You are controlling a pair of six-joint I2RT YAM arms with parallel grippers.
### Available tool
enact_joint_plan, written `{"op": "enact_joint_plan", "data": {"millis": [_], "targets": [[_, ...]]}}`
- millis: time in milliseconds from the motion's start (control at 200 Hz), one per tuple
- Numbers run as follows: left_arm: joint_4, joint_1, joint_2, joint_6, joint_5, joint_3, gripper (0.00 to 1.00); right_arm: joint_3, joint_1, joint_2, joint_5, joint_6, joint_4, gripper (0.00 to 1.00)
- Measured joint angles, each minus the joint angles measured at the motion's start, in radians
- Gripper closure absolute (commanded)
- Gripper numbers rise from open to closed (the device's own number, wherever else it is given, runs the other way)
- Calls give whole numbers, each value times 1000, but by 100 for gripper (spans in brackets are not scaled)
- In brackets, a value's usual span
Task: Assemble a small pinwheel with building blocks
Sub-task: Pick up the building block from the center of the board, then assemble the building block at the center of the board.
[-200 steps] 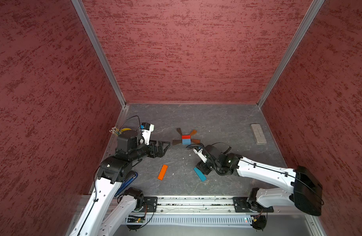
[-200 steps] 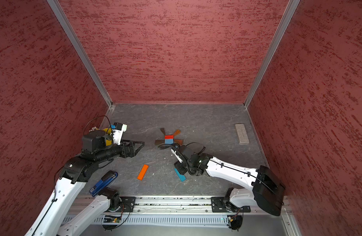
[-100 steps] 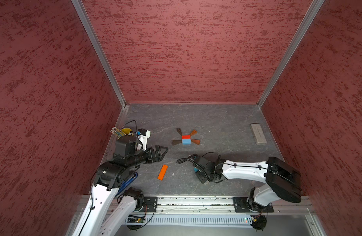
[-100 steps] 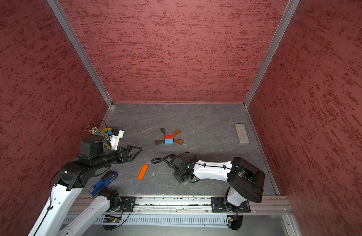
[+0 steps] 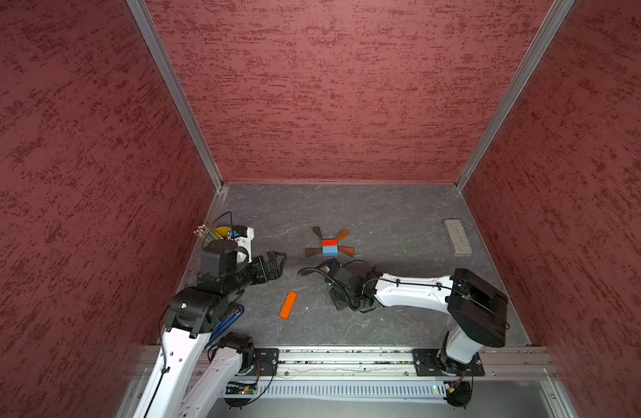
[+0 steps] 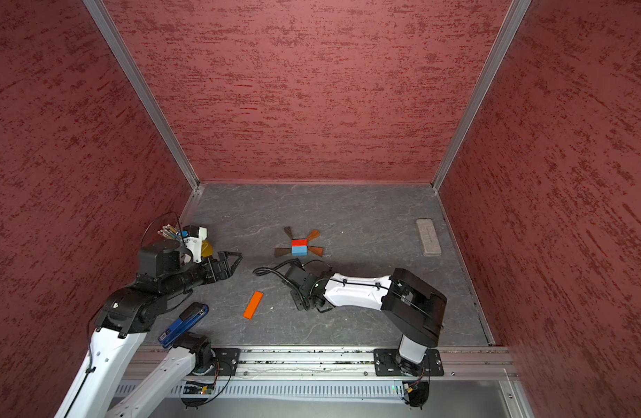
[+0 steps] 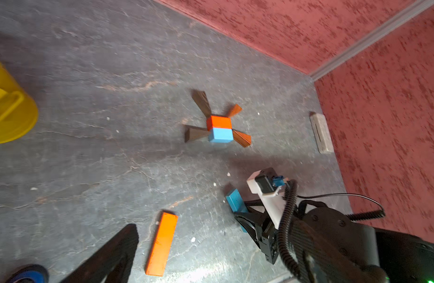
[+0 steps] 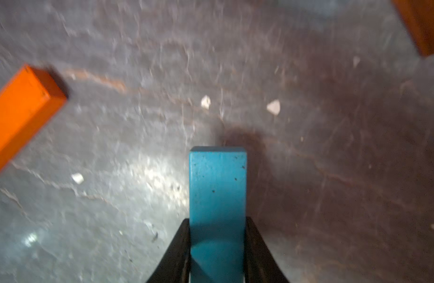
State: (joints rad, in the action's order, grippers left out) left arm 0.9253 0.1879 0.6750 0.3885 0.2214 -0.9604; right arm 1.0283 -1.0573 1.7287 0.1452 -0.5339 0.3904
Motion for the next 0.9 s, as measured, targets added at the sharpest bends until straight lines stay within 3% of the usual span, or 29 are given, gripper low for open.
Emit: {"op": "enact_joint_plan", "data": {"millis": [175,391,611,902], "targets": [[-50,-174,35,-2,29,0,0,129,57,92,2,-72,9,74],[-129,-395,99,6,255,15,0,199,89,185,-3,-145,68,77],[-158,-414,114,27,407,63,0,295,108,259,-20,-199,143,78],[-229,-419,97,63,443,162,0,372,133,297,-18,-228,219,78]]}}
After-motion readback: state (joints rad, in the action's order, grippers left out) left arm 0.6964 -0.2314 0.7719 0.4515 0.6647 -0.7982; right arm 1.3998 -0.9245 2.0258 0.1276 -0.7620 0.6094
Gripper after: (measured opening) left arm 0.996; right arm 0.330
